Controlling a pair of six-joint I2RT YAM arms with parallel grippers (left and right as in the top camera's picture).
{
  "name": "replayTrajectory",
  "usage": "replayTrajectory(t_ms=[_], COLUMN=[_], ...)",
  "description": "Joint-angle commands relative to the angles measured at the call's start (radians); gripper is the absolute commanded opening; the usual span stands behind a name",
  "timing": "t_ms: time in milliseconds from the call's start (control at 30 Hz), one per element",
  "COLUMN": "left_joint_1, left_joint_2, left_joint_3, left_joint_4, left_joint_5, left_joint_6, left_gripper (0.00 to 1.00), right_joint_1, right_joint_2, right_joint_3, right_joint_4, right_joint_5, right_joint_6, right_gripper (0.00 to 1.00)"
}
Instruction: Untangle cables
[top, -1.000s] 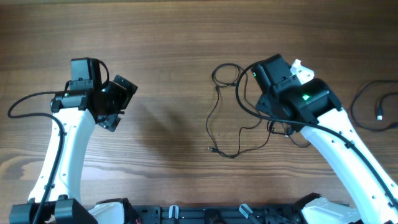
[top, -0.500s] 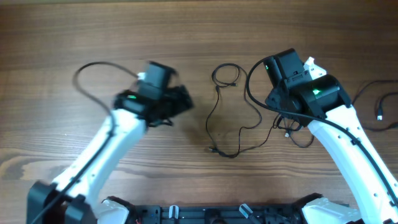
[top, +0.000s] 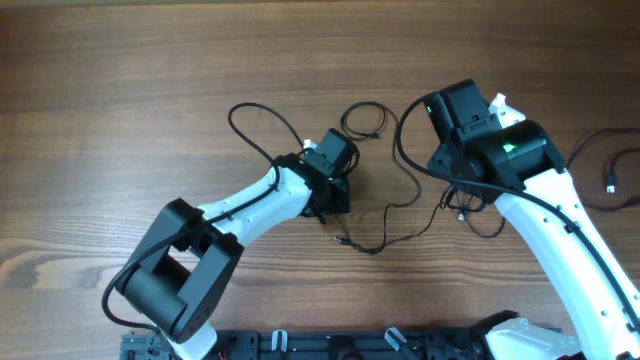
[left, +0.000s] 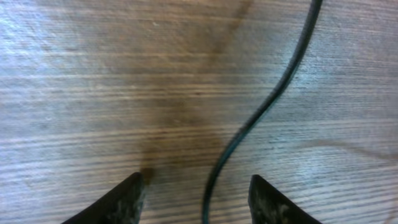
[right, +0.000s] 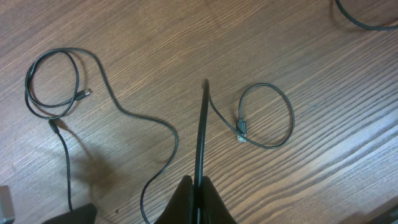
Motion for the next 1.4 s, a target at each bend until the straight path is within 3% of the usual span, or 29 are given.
replayTrajectory(t_ms=[0, 67, 200, 300, 333, 467, 567, 633, 733, 867, 933, 1000, 1200, 1233, 1267, 1333, 1367], left_joint_1=[-0.002, -0.002, 0.014, 0.106, 0.19, 0.416, 0.612, 0.701, 0.772, 0.748, 0.718, 0.682, 0.607, 0.595, 0.582, 0.551, 0.545], left_joint_2=[0.011, 0.011, 0.006, -0.061, -0.134, -0.322, -0.445, -0.484, -0.497, -0.495, -0.492, -0.484, -0.462, -0.457, -0.454, -0.446, -0.446], left_joint_3=[-0.001, -0.001, 0.0, 0.015, 0.031, 0.038, 0.038, 0.037, 0.035, 0.008, -0.001, -0.004, -0.004, -0.004, -0.004, -0.004, -0.004], left_joint_4=[-0.012, -0.023, -0.096, -0.253, -0.34, -0.418, -0.472, -0.491, -0.495, -0.452, -0.432, -0.423, -0.421, -0.42, -0.418, -0.412, -0.412], left_joint_5=[0.0, -0.02, -0.124, -0.248, -0.31, -0.332, -0.305, -0.267, -0.179, -0.099, -0.097, -0.097, -0.097, -0.097, -0.097, -0.097, -0.097], left_joint_6=[0.023, 0.023, 0.018, -0.036, -0.072, -0.117, -0.143, -0.142, -0.135, -0.135, -0.135, -0.135, -0.136, -0.136, -0.136, -0.137, -0.141], left_gripper=[0.21, 0.04, 0.04, 0.04, 0.04, 0.04, 0.04, 0.04, 0.04, 0.04, 0.04, 0.04, 0.04, 0.08, 0.18, 1.0, 1.0], right_joint_1=[-0.007, -0.007, -0.01, -0.044, -0.079, -0.182, -0.302, -0.346, -0.36, -0.337, -0.333, -0.333, -0.323, -0.314, -0.301, -0.268, -0.26], right_joint_2=[-0.013, -0.013, -0.013, -0.013, -0.013, -0.012, -0.012, -0.012, -0.012, -0.008, -0.008, -0.008, 0.006, 0.008, 0.014, 0.027, 0.03], right_joint_3=[0.017, 0.017, 0.017, 0.017, 0.017, 0.016, 0.016, 0.014, -0.001, -0.013, -0.013, -0.013, -0.015, -0.017, -0.021, -0.034, -0.039], right_joint_4=[-0.003, -0.006, -0.005, -0.012, -0.011, -0.022, -0.123, -0.141, -0.073, 0.085, 0.128, 0.158, 0.172, 0.171, 0.172, 0.174, 0.175], right_joint_5=[0.026, 0.026, 0.047, 0.076, 0.08, 0.096, 0.159, 0.129, -0.008, -0.412, -0.618, -0.682, -0.708, -0.72, -0.721, -0.713, -0.705], right_joint_6=[0.005, 0.004, -0.034, -0.048, -0.047, -0.027, 0.178, 0.206, 0.042, -0.481, -0.662, -0.697, -0.571, -0.571, -0.571, -0.571, -0.571], right_gripper=[0.04, 0.04, 0.04, 0.04, 0.04, 0.04, 0.04, 0.04, 0.04, 0.04, 0.04, 0.04, 0.09, 0.09, 0.09, 0.17, 0.17])
